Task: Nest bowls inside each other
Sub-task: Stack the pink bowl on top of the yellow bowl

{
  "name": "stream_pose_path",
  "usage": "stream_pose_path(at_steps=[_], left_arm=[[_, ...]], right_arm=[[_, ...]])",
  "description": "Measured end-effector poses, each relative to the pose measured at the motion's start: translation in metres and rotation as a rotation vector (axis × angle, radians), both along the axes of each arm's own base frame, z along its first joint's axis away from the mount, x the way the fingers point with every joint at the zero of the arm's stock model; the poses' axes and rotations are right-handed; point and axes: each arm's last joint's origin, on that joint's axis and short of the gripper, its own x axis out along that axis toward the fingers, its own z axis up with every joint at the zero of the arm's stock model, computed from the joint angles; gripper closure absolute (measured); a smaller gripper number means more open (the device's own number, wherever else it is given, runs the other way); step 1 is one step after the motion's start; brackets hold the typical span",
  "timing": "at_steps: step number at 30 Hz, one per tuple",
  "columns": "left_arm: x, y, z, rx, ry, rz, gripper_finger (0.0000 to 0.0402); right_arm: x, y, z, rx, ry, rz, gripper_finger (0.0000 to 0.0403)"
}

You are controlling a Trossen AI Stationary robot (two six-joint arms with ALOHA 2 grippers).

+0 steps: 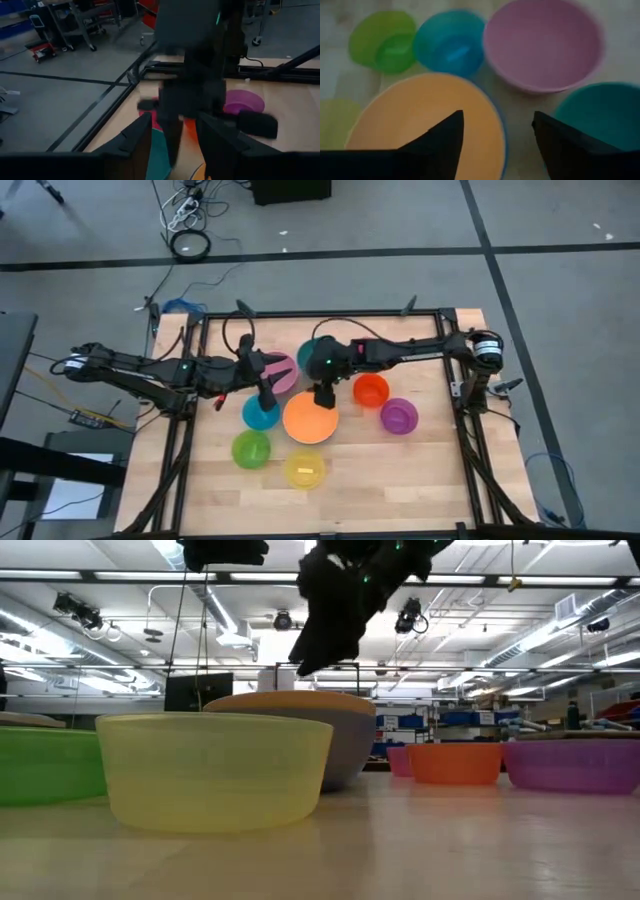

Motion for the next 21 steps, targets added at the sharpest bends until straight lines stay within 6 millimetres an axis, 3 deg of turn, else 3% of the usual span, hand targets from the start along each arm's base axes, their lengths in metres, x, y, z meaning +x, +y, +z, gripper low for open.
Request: stream_pose_path(at_steps=[5,14,21], left_arm=[[-0.006,0.002,-0.008,0.076,0.123,0.036,0.0238],[-0.021,0.008,-0.028,0.165,0.4,0.116,0.0238],[-0.034,0.011,-0.043,0.19,0.618,0.085,0.0238]], right_arm=[[-0.02,0.002,0.031,-0.121,-0.022,-0.113,0.0174],[-0.083,0.022,0.09,-0.2,-0.022,-0.226,0.0202],[-0.127,0.043,0.11,-0.119,0.03,-0.245,0.0206]])
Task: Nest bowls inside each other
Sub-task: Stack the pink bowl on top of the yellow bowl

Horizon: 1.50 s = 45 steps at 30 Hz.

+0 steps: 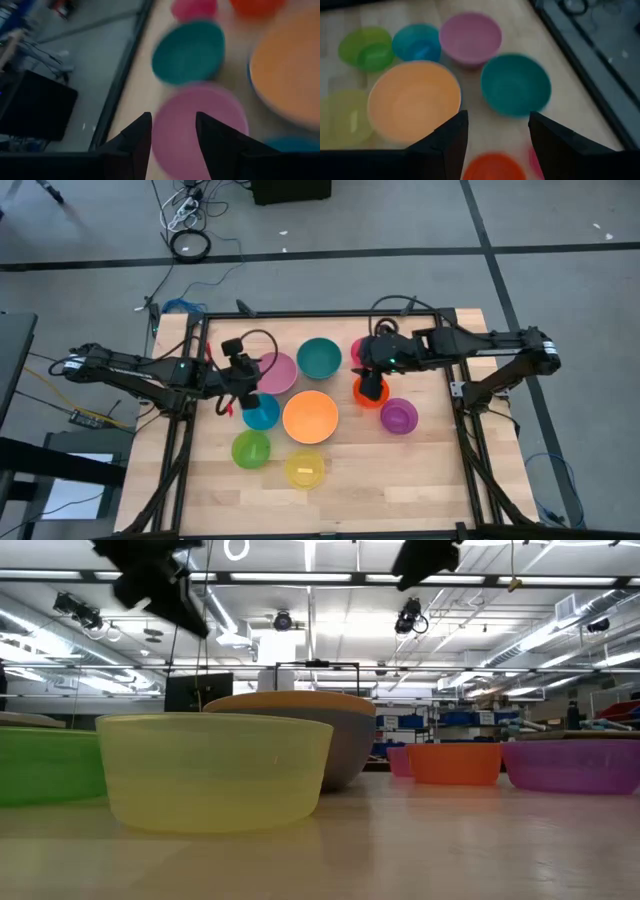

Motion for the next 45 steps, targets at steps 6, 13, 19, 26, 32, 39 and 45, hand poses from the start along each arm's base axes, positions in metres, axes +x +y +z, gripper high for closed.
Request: stream_pose_path(at_steps=[6,13,19,26,32,39,45], left_arm=[[-0.021,0.006,-0.018,-0.019,0.35,-0.036,0.0238],[-0.018,0.006,-0.022,-0.045,0.457,-0.205,0.0238],[-0.007,0.008,-0.037,0.03,0.564,-0.344,0.0238],[0.0,0.016,-0.072,0.029,0.673,-0.379,0.0238],[0.009,0.027,-0.09,0.036,0.667,-0.364,0.0238],[0.017,0.043,-0.107,-0.001,0.66,-0.329,0.0238],[0.021,0.049,-0.111,-0.008,0.653,-0.32,0.0239]], right_arm=[[-0.015,0.016,-0.004,0.056,0.086,-0.013,0.0206],[-0.006,0.027,-0.016,0.066,0.137,-0.004,0.0203],[0.004,0.03,-0.026,0.057,0.171,-0.015,0.02],[0.013,0.037,-0.038,0.055,0.212,-0.01,0.0184],[0.018,0.042,-0.043,0.06,0.218,-0.01,0.018],[0.019,0.047,-0.045,0.066,0.221,-0.008,0.0181],[0.019,0.048,-0.045,0.07,0.218,-0.009,0.0181]])
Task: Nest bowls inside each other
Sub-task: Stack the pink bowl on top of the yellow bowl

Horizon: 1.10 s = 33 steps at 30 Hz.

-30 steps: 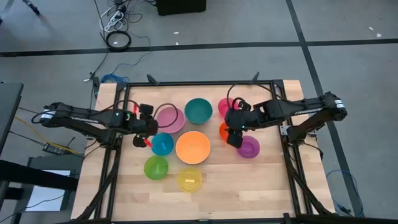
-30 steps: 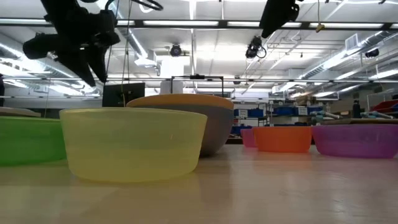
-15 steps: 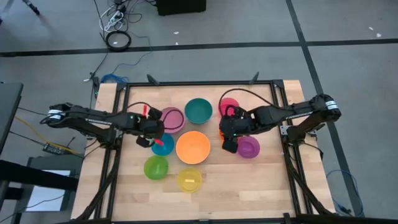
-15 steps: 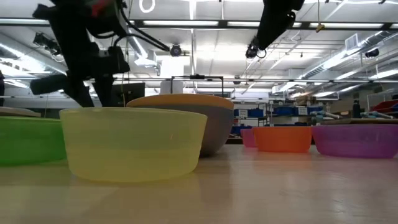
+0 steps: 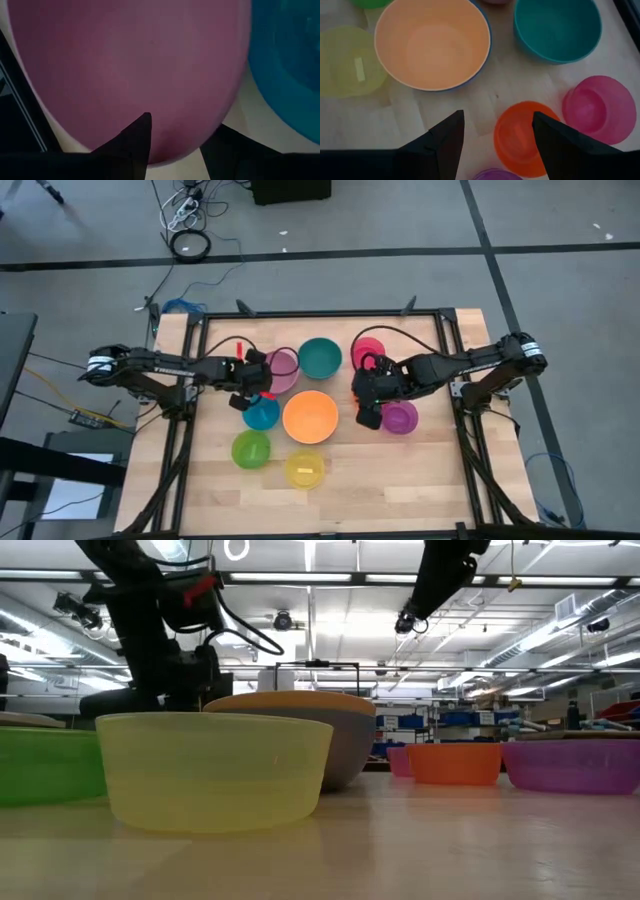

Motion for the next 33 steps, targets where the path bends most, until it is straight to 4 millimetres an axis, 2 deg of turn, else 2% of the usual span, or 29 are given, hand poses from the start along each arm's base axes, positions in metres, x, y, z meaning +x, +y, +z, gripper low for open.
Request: stream_pose_path(at_steps=[4,10,15,19,24,30,33], left_arm=[[0.0,0.002,0.0,-0.001,0.004,-0.002,0.0262],[-0.001,0.004,0.0,-0.04,-0.005,0.019,0.0383],[0.0,0.005,0.004,-0.043,-0.016,0.052,0.0391],[0.009,0.008,0.024,-0.022,-0.054,0.078,0.0396],[0.031,0.001,0.068,-0.092,-0.208,0.071,0.0396],[0.049,-0.032,0.11,-0.231,-0.393,0.002,0.0396],[0.054,-0.054,0.118,-0.275,-0.464,-0.038,0.0396]], right_arm=[[0.0,0.0,0.0,0.0,0.0,-0.001,0.0181],[0.0,0.0,0.0,-0.008,-0.002,-0.005,0.0181],[0.0,0.0,0.0,-0.011,-0.003,-0.006,0.0181],[0.0,-0.001,0.0,-0.028,-0.006,-0.015,0.0181],[-0.002,-0.001,0.001,-0.042,-0.014,-0.062,0.0182],[-0.019,0.0,0.004,-0.088,0.024,-0.172,0.0182],[-0.03,0.002,0.006,-0.14,0.041,-0.221,0.0182]])
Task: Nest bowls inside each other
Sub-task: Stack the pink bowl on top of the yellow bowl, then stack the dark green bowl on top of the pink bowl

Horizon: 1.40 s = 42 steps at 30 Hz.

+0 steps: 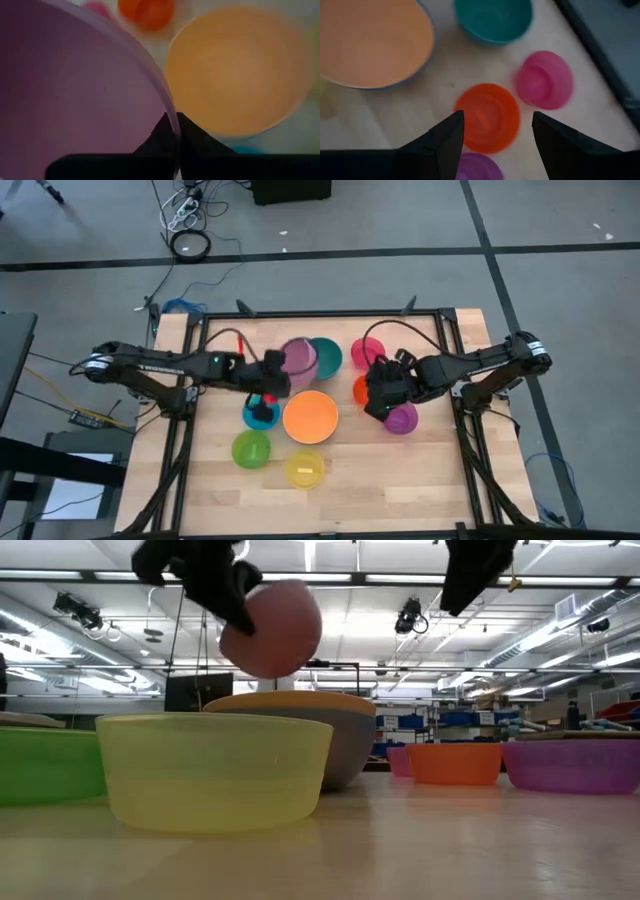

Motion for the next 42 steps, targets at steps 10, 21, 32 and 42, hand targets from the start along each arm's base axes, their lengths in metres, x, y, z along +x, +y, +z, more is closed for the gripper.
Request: stream_pose_path(at_steps=[10,21,32,42], left_arm=[[0.025,-0.059,-0.035,-0.206,0.038,-0.013,0.0396],[0.04,-0.078,-0.059,-0.383,0.09,0.013,0.0335],[0.048,-0.076,-0.024,-0.415,0.017,0.063,0.0237],[0.049,-0.074,0.041,-0.286,-0.049,0.08,0.023]], right_arm=[[-0.023,0.01,0.013,-0.022,-0.066,-0.056,0.0182],[-0.024,0.015,0.013,-0.008,-0.08,-0.054,0.0182],[-0.022,0.015,0.013,-0.003,-0.095,-0.049,0.0182],[0.001,0.007,0.021,-0.024,-0.214,0.064,0.0182]])
